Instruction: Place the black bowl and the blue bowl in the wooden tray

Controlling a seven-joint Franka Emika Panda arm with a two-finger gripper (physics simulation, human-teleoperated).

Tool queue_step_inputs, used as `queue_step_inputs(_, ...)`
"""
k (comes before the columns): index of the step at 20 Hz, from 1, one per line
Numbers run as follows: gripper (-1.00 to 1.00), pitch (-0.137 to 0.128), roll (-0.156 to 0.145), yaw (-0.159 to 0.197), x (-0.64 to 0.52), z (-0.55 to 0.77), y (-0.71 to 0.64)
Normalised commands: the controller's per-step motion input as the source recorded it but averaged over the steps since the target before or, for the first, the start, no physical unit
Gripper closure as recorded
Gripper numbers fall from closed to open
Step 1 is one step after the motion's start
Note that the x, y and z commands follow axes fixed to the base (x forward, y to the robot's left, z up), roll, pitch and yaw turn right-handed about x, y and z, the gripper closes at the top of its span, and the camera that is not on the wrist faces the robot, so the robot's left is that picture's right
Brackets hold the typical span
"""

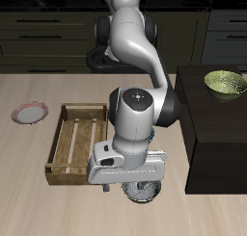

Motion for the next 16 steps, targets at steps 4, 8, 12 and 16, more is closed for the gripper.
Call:
queue_step_inputs(4, -1.0, 0.025, 0.011, 0.0, -0.01, -0.17, 0.05)
queue_step_inputs(8, 1.0, 0.031, 0.01, -0.007, -0.07, -0.23, 0.06)
queue_step_inputs(12, 1.0, 0.003, 0.032, -0.022, -0.03, -0.02, 0.08)
queue_step_inputs(16, 1.0, -0.016, 0.012, 0.005, -0.01, 0.08, 0.1)
